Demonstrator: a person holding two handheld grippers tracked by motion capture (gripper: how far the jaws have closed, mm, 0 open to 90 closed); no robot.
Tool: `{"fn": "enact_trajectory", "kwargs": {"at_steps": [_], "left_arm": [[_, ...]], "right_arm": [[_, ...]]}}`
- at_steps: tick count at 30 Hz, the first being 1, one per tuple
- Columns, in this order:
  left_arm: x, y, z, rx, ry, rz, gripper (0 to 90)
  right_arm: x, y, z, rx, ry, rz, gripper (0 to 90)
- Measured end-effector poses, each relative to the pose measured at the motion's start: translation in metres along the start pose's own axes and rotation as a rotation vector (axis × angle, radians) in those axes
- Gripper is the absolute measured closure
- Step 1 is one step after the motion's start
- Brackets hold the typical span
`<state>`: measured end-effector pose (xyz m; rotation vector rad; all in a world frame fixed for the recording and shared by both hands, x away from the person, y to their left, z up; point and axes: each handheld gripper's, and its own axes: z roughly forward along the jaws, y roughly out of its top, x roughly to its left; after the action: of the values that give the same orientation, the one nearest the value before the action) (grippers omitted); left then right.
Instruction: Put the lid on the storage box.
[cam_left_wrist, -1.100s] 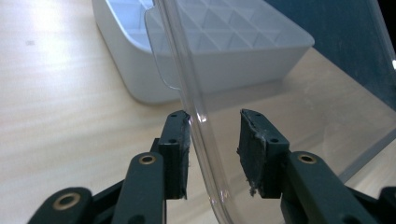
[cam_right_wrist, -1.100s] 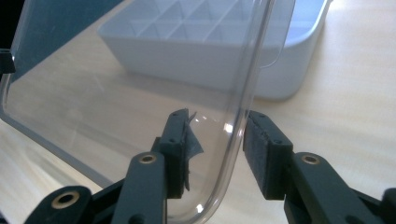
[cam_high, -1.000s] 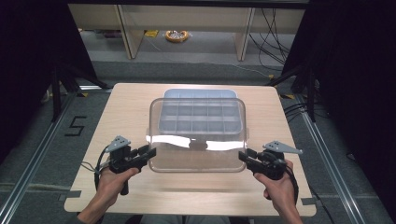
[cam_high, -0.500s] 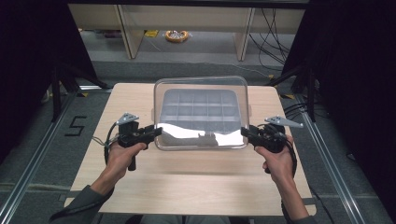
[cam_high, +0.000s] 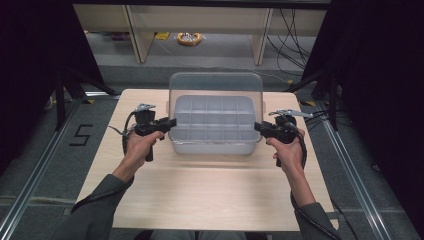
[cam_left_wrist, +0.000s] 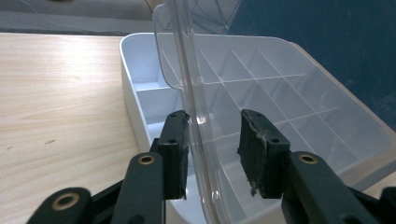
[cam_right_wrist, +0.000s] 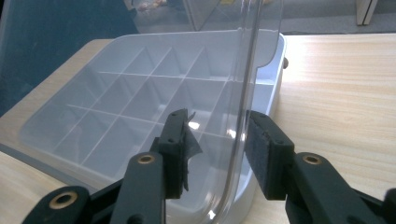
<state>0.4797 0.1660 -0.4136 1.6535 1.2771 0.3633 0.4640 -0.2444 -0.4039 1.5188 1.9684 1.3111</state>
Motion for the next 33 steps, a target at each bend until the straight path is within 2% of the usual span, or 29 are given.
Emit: {"fn": "enact_trajectory", "kwargs": {"at_steps": [1, 3, 4, 5, 6, 7, 8, 14, 15, 17, 18, 19, 22, 24, 27, 28, 29, 31, 32, 33], "left_arm": [[0.002, 0.001, 0.003, 0.001, 0.002, -0.006, 62.2], [0.004, 0.001, 0.007, 0.007, 0.007, -0.018, 62.0], [0.005, 0.002, 0.009, 0.005, 0.012, -0.023, 61.9], [0.006, 0.002, 0.011, 0.009, 0.016, -0.024, 61.9], [0.007, 0.002, 0.013, 0.009, 0.023, -0.033, 62.0], [0.008, 0.002, 0.014, 0.011, 0.021, -0.032, 62.0], [0.008, 0.002, 0.016, 0.014, 0.027, -0.033, 62.0], [0.010, 0.002, 0.023, 0.019, 0.038, -0.042, 61.8], [0.011, 0.001, 0.025, 0.018, 0.038, -0.043, 61.8], [0.011, 0.001, 0.027, 0.022, 0.042, -0.045, 61.7], [0.012, 0.000, 0.027, 0.038, 0.041, -0.034, 61.7], [0.011, -0.001, 0.029, 0.026, 0.043, -0.052, 61.3], [0.012, -0.003, 0.032, 0.040, 0.039, -0.071, 60.6], [0.012, -0.003, 0.033, 0.041, 0.041, -0.074, 60.1], [0.011, -0.002, 0.033, 0.057, 0.048, -0.064, 59.4], [0.011, -0.002, 0.034, 0.059, 0.047, -0.064, 59.2], [0.011, -0.002, 0.034, 0.059, 0.047, -0.064, 59.0], [0.012, -0.003, 0.034, 0.062, 0.048, -0.066, 58.6], [0.012, -0.003, 0.035, 0.053, 0.049, -0.079, 58.3], [0.012, -0.003, 0.035, 0.053, 0.049, -0.079, 58.1]], "right_arm": [[0.000, 0.000, 0.003, 0.001, -0.005, 0.016, 61.6], [-0.003, -0.001, 0.008, 0.002, -0.002, 0.012, 61.5], [-0.002, -0.002, 0.009, 0.011, -0.008, 0.033, 61.3], [-0.004, -0.002, 0.011, 0.009, -0.002, 0.014, 61.3], [-0.005, -0.003, 0.014, 0.011, -0.005, 0.016, 61.3], [-0.001, -0.004, 0.014, 0.025, -0.004, 0.062, 61.3], [-0.006, -0.004, 0.017, 0.021, -0.009, 0.017, 61.3], [-0.006, -0.007, 0.024, 0.034, -0.018, 0.059, 61.0], [-0.009, -0.007, 0.024, 0.035, -0.021, 0.032, 61.0], [-0.010, -0.008, 0.027, 0.030, -0.022, 0.026, 61.0], [-0.010, -0.008, 0.027, 0.034, -0.014, 0.032, 60.8], [-0.009, -0.009, 0.028, 0.035, -0.020, 0.056, 60.7], [-0.012, -0.010, 0.029, 0.034, -0.015, 0.047, 60.3], [-0.009, -0.009, 0.029, 0.037, -0.020, 0.079, 60.1], [-0.009, -0.009, 0.030, 0.044, -0.031, 0.093, 59.8], [-0.012, -0.009, 0.030, 0.037, -0.027, 0.060, 59.6], [-0.011, -0.009, 0.030, 0.041, -0.029, 0.077, 59.4], [-0.013, -0.010, 0.032, 0.038, -0.033, 0.060, 59.2], [-0.013, -0.011, 0.033, 0.039, -0.034, 0.056, 59.1], [-0.011, -0.011, 0.032, 0.046, -0.028, 0.080, 59.1]]}}
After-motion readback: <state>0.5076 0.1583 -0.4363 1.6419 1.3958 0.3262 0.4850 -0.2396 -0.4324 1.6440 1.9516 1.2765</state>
